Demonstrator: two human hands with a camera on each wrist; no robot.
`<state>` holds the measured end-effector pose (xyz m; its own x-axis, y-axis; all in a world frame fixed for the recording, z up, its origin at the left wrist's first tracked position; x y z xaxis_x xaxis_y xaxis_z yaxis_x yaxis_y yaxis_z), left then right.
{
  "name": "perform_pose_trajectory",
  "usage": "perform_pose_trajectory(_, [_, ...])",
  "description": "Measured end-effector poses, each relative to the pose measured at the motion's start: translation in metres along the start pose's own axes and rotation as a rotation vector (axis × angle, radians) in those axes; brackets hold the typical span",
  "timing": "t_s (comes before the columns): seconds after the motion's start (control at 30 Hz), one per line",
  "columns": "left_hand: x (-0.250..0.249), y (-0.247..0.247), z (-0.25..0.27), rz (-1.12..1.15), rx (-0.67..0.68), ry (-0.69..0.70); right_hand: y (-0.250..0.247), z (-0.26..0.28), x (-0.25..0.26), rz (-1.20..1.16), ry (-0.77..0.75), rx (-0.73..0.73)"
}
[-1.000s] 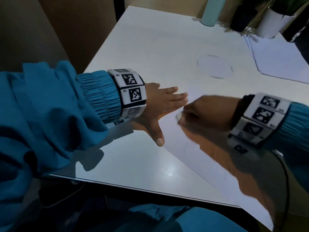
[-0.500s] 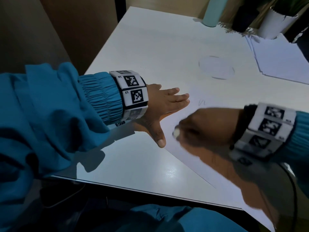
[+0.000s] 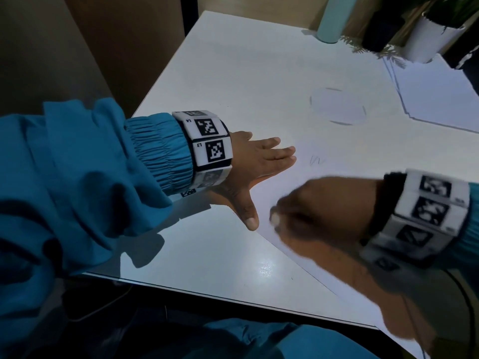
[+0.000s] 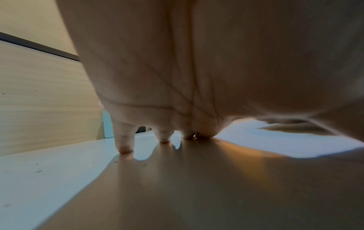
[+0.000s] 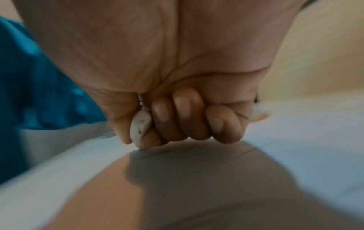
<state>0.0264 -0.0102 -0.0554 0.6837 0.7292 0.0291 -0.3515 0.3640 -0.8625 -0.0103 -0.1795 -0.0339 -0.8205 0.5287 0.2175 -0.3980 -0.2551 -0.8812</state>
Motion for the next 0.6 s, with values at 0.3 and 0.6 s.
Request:
perform_pose_trajectory(0.3, [-0.002, -0.002, 0.001, 0.014, -0.010, -0.001, -0.011, -0.007, -0.016, -0.062, 0.100, 0.049])
perform_pose_trajectory(0.6, [-0.004, -0.007, 0.002, -0.022, 0.050, -0.004, -0.024, -0.010, -0.024, 0.135, 0.255, -0.057])
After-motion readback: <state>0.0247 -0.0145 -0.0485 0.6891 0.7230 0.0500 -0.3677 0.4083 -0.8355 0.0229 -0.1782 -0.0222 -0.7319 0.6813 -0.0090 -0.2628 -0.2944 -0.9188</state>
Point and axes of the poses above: each hand's wrist, its own z-axis away from the middle knuckle, its own y-axis out of the palm, x = y × z, the point moved 2 cm from there along -z, towards the middle knuckle, and after that the axes turned 5 degrees about x, right-handed, at the moved point
